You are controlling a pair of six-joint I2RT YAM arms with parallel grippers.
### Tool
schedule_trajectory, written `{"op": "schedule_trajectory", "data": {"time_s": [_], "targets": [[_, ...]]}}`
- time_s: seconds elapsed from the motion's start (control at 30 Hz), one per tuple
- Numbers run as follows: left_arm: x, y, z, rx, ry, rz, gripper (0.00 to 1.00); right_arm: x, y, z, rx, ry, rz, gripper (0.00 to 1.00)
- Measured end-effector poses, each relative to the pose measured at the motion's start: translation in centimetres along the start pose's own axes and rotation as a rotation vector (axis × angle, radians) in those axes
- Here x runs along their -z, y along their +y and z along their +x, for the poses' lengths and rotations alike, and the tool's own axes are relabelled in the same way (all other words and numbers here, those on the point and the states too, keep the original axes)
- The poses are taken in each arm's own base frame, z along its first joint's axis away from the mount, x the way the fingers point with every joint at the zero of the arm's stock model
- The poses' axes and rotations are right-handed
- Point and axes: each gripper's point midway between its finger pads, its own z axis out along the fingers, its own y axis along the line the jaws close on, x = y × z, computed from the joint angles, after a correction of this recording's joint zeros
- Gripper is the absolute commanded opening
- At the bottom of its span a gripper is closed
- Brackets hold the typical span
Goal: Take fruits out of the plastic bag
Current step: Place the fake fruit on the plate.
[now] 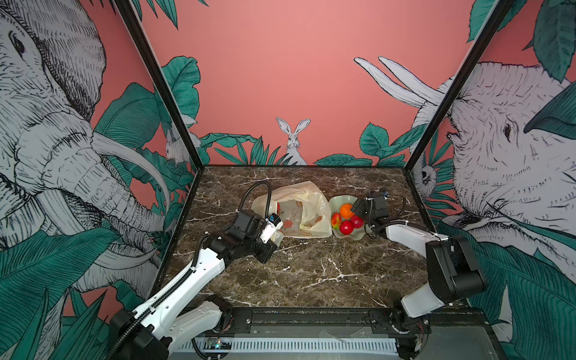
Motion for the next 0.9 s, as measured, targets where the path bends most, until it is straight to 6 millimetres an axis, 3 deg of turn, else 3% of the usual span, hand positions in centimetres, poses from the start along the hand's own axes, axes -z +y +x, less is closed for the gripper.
{"op": "schedule_trajectory", "data": {"time_s": [0.23, 0.47, 0.9], "targets": [[0.0, 0.0, 0.0, 0.0, 0.0, 0.0, 0.0, -0.1, -1.2, 0.1, 0.034, 0.017, 0.04, 0.92], [0.0, 0.0, 0.0, 0.0, 0.0, 0.001, 0.0, -1.0, -0.5, -0.6, 0.071, 0.021, 0.045, 0.92], [-0.1, 0.0, 0.0, 0.001, 0.004, 0.002, 0.0, -1.9, -0.6, 0.3, 0.111, 0.056, 0.046, 0.95]]}}
